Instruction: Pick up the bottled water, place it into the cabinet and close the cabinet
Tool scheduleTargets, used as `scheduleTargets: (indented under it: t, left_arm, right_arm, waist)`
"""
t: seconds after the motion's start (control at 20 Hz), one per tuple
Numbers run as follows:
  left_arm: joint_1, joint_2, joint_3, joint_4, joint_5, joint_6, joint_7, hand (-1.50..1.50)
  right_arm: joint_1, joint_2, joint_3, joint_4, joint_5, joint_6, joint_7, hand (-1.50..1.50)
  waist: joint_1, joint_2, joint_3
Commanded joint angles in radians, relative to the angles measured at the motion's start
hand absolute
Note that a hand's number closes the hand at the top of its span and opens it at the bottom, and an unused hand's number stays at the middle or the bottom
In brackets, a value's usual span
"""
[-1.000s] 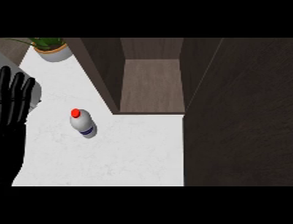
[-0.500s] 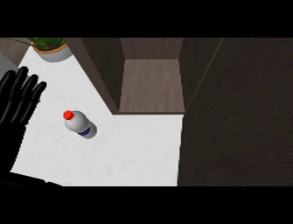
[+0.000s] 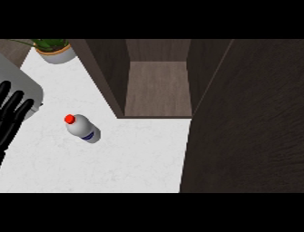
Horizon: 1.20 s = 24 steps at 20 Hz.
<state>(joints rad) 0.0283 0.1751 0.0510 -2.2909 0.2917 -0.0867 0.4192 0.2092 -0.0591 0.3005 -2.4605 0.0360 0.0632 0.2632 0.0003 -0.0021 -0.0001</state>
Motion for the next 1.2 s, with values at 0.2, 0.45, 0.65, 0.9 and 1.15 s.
scheduleTargets:
  t: [0.2, 0.45, 0.65, 0.9, 1.15]
  left_arm:
    - [0.001, -0.002, 0.026, 0.033, -0.002, -0.015, 0.043, -1.50]
    - [0.027, 0.019, 0.003, -0.016, -0.066, -0.027, 0.082, -1.50]
    - [0.053, -0.025, -0.017, 0.159, -0.140, -0.082, -0.092, -1.50]
    - [-0.021, -0.009, 0.006, 0.276, -0.166, -0.074, -0.091, -1.50]
    - [-0.018, -0.066, -0.019, 0.414, -0.236, -0.058, -0.212, -1.50]
  right_arm:
    - [0.057, 0.009, 0.085, -0.070, 0.042, -0.022, 0.033, -1.50]
    - [-0.017, 0.012, 0.168, -0.121, 0.125, -0.073, 0.142, -1.50]
    - [-0.025, 0.008, 0.117, -0.084, 0.088, -0.094, 0.108, -1.50]
    - [-0.091, 0.018, 0.228, -0.121, 0.186, -0.149, 0.221, -1.50]
    - [-0.057, -0.026, 0.158, -0.066, 0.109, -0.116, 0.121, -1.50]
  waist:
    - [-0.005, 0.001, 0.000]
    - [-0.003, -0.001, 0.000]
    - [-0.006, 0.001, 0.000]
    - [-0.009, 0.000, -0.001]
    - [-0.008, 0.002, 0.000]
